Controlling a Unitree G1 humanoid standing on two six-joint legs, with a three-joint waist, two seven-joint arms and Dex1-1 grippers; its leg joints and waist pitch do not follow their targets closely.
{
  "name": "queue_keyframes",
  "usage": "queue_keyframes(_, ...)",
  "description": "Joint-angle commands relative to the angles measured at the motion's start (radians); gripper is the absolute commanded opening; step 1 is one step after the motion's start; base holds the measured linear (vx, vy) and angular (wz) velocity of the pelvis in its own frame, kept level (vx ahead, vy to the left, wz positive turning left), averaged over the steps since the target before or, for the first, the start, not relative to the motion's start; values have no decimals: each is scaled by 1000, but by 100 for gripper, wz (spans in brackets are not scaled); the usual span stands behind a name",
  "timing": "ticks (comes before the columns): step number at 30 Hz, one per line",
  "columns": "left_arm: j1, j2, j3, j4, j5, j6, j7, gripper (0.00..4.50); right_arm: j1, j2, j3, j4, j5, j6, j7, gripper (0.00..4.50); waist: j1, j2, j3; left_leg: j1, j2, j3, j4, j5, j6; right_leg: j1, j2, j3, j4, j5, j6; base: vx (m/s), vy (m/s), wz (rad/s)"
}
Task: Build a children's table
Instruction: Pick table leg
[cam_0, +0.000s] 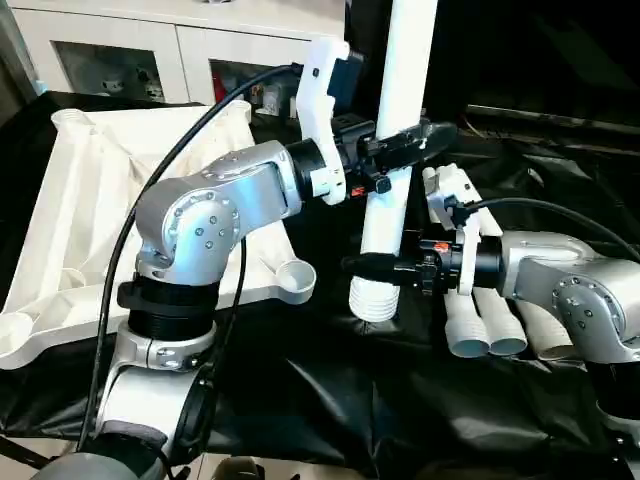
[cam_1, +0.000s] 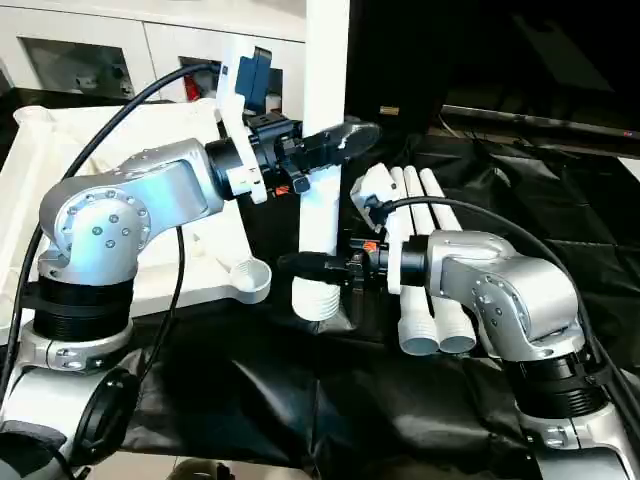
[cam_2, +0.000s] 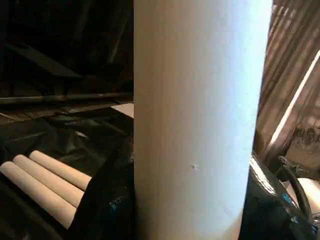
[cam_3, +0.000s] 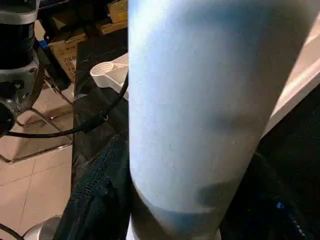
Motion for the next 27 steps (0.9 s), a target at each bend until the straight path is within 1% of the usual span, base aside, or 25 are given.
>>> queue_keyframes(1, -18, 7, 17, -18, 1, 5, 1, 180, 0, -4, -2, -2, 2, -2, 5, 193, 1, -9, -82, 15, 28, -2, -58, -141, -15, 54, -74, 44, -81, -244, -124, 0, 0, 0)
queue_keyframes(5, -22, 7, 21, -15, -1, 4, 3, 180, 4, -7, 2, -6, -7, -13, 5, 193, 1, -8, -83, 14, 28, -2, -58, -140, -15, 55, -75, 45, -81, -242, -124, 0, 0, 0)
queue_keyframes(7, -24, 9, 22, -14, -4, 3, 3, 180, 5, -7, 7, -7, -16, -22, 1, 193, 2, -5, -83, 15, 29, -3, -59, -140, -15, 54, -74, 44, -79, -231, -129, 0, 0, 0)
queue_keyframes(8, -24, 9, 22, -14, -4, 3, 3, 180, 5, -7, 7, -7, -16, -22, 1, 193, 1, -7, -83, 15, 28, -2, -58, -141, -16, 55, -74, 44, -79, -230, -129, 0, 0, 0)
queue_keyframes(11, -25, 11, 21, -11, -6, 2, 1, 180, 7, -5, 10, -5, -27, -30, -6, 193, 1, -7, -83, 15, 28, -2, -58, -142, -17, 55, -74, 44, -79, -233, -128, 0, 0, 0)
queue_keyframes(13, -28, 13, 21, -8, -6, -1, 0, 180, 2, 6, -9, 4, -4, -7, -15, 193, 1, -6, -83, 15, 28, -2, -58, -142, -16, 55, -74, 44, -80, -232, -130, 0, 0, 0)
queue_keyframes(15, -30, 16, 18, -8, 10, -14, 11, 180, 0, 9, -14, 8, -2, -6, -19, 193, 1, -7, -83, 15, 28, -2, -58, -143, -16, 55, -74, 44, -79, -232, -131, 0, 0, 0)
queue_keyframes(16, -31, 15, 21, -10, 5, -11, 10, 180, 0, 9, -15, 9, -4, -8, -21, 193, 1, -6, -83, 15, 28, -2, -59, -144, -17, 55, -74, 44, -79, -233, -131, 0, 0, 0)
queue_keyframes(17, -31, 13, 26, -13, -4, -7, 10, 236, 0, 11, -16, 9, -7, -10, -25, 193, 1, -7, -83, 15, 28, -2, -58, -143, -16, 55, -74, 44, -80, -233, -131, 0, 0, 0)
queue_keyframes(18, -31, 12, 27, -14, -7, -5, 9, 250, 0, 11, -16, 9, -8, -10, -26, 193, 1, -6, -83, 14, 28, -3, -59, -141, -17, 55, -74, 44, -79, -229, -132, 0, 0, 0)
queue_keyframes(20, -20, 7, 43, -31, -54, 36, 4, 253, 6, 30, -27, 12, -13, -26, -51, 193, 1, -6, -84, 14, 27, -2, -58, -136, -21, 56, -75, 44, -77, -222, -138, 0, 0, 0)
queue_keyframes(21, -19, 5, 44, -32, -56, 37, 7, 262, 7, 33, -29, 12, -13, -29, -55, 193, 1, -6, -84, 15, 28, -2, -58, -136, -22, 55, -75, 44, -77, -220, -141, 0, 0, 0)
queue_keyframes(22, -13, 4, 46, -34, -56, 34, 7, 278, 10, 40, -33, 11, -12, -32, -63, 193, 2, -3, -83, 14, 27, -3, -58, -142, -22, 55, -75, 43, -77, -224, -142, 0, 0, 0)
queue_keyframes(23, -6, -4, 55, -28, -52, 17, 16, 290, 14, 61, -49, 13, -8, -43, -85, 193, 2, -3, -83, 15, 28, -2, -58, -144, -22, 53, -75, 45, -79, -225, -141, 0, 0, 0)
queue_keyframes(25, -2, -14, 67, -20, -54, 2, 22, 298, 17, 82, -65, 15, -1, -53, -104, 191, 2, -4, -83, 16, 27, -3, -59, -156, -25, 54, -75, 42, -81, -242, -136, 0, 0, 0)
queue_keyframes(26, 3, -35, 91, -9, -66, -26, 29, 309, 21, 110, -88, 19, 11, -66, -127, 191, 4, 0, -82, 15, 27, -3, -60, -157, -25, 53, -77, 44, -81, -241, -138, 0, 0, 0)
queue_keyframes(27, 4, -43, 100, -5, -71, -38, 31, 324, 23, 119, -96, 20, 15, -70, -135, 191, 3, 0, -83, 14, 27, -4, -60, -161, -26, 53, -77, 43, -82, -242, -136, 0, 0, 0)
